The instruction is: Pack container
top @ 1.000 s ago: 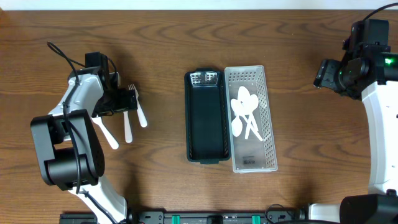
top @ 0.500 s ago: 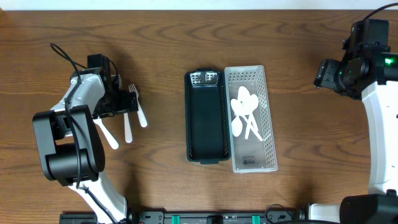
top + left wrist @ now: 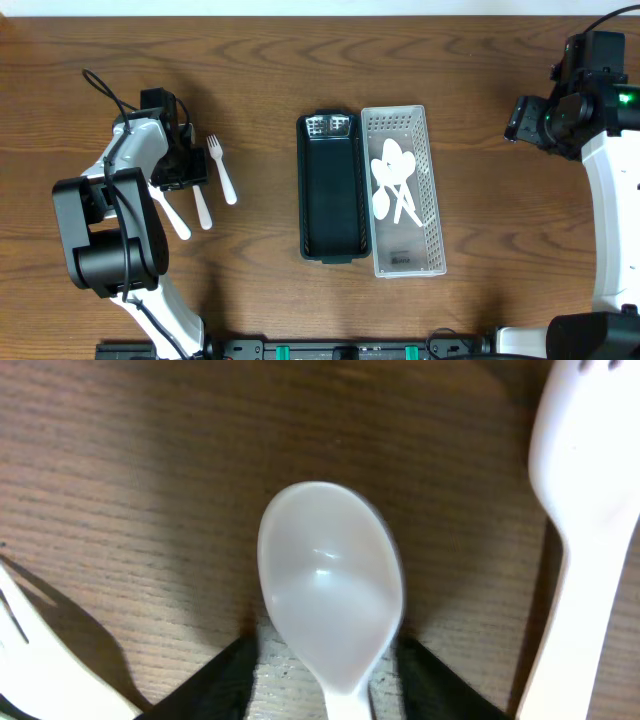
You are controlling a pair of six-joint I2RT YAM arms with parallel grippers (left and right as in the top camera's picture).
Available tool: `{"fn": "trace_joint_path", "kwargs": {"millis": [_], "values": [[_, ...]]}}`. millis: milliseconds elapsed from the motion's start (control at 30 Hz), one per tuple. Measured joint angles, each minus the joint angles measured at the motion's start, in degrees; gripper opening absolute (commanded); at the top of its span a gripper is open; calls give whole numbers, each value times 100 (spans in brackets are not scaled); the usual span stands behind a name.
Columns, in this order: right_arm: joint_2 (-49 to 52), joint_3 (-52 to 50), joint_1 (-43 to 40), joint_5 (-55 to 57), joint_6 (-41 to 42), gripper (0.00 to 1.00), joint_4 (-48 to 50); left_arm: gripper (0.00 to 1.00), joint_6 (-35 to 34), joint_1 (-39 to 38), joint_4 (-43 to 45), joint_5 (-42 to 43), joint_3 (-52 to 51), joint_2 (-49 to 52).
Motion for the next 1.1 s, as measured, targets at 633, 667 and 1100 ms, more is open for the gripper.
{"fn": "trace_joint_path", "kwargs": {"millis": [633, 667, 1100], "values": [[0, 0, 0, 0, 0, 77, -7, 6, 9, 0, -70, 13, 4, 0], [0, 0, 0, 0, 0, 77, -4, 6, 2, 0, -70, 11, 4, 0], [0, 0, 0, 0, 0, 77, -9, 6, -181, -236, -1191, 9, 678, -710]]}}
